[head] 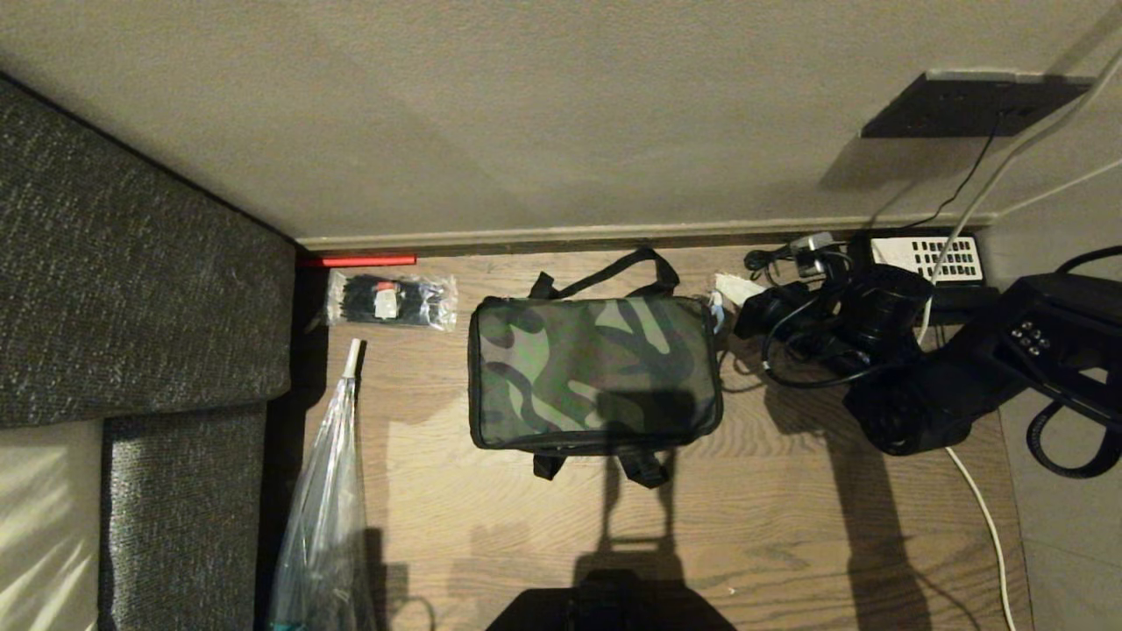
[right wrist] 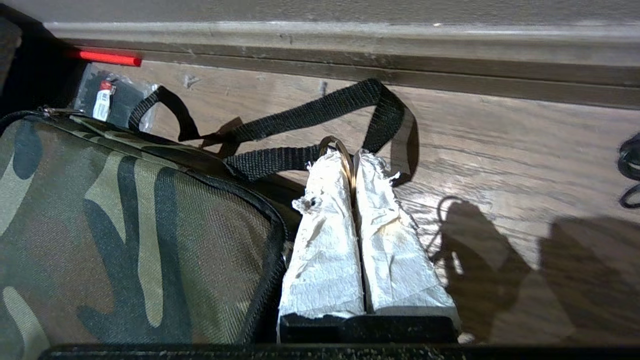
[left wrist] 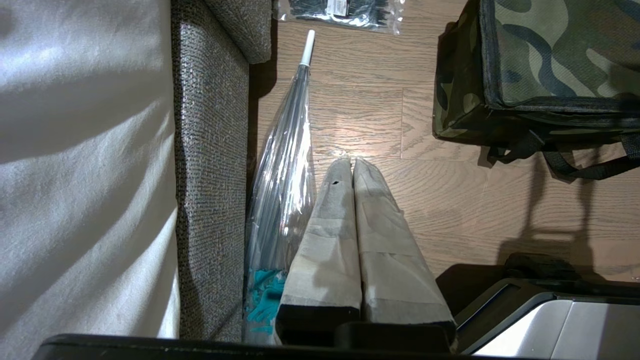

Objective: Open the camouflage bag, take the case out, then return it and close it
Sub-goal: Open the top of the storage box

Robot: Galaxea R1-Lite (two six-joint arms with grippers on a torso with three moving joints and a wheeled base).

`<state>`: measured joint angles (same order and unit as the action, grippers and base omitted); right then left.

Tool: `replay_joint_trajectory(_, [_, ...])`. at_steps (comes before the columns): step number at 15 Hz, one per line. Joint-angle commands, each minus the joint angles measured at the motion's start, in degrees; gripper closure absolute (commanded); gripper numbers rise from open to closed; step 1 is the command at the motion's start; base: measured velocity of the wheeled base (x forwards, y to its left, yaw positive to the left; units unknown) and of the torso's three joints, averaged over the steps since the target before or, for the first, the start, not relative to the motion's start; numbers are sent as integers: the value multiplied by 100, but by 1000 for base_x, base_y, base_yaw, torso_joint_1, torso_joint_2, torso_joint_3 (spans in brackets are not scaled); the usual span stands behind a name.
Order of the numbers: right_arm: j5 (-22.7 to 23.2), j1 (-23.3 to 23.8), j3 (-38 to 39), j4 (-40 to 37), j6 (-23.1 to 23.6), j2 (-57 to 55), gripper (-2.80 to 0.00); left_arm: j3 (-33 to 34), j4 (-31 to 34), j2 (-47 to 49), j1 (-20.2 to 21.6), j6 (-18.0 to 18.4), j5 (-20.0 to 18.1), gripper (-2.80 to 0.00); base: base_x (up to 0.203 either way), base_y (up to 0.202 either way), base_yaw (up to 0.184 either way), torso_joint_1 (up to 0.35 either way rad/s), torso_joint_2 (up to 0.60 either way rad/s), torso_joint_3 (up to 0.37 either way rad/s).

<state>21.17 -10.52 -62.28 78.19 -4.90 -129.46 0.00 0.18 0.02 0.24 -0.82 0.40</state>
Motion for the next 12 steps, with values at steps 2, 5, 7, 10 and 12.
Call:
replay_joint_trajectory(2, [10, -29, -96, 47, -2, -90, 0, 18, -1, -11, 2, -6, 4, 0, 0, 0, 0, 0, 0, 0])
replay_joint_trajectory(5, [-7, -38, -108, 82, 41, -97, 0, 18, -1, -11, 2, 2, 4, 0, 0, 0, 0, 0, 0, 0])
replay_joint_trajectory(7, [-109, -47, -73, 82, 77, -97, 0, 18, -1, -11, 2, -6, 4, 0, 0, 0, 0, 0, 0, 0])
replay_joint_trajectory(10, [-171, -43, 9, 83, 242, -178, -280, 18, -1, -11, 2, -4, 4, 0, 0, 0, 0, 0, 0, 0])
replay_joint_trajectory(12, [-157, -38, 85, 187, 367, -193, -280, 18, -1, -11, 2, -6, 4, 0, 0, 0, 0, 0, 0, 0])
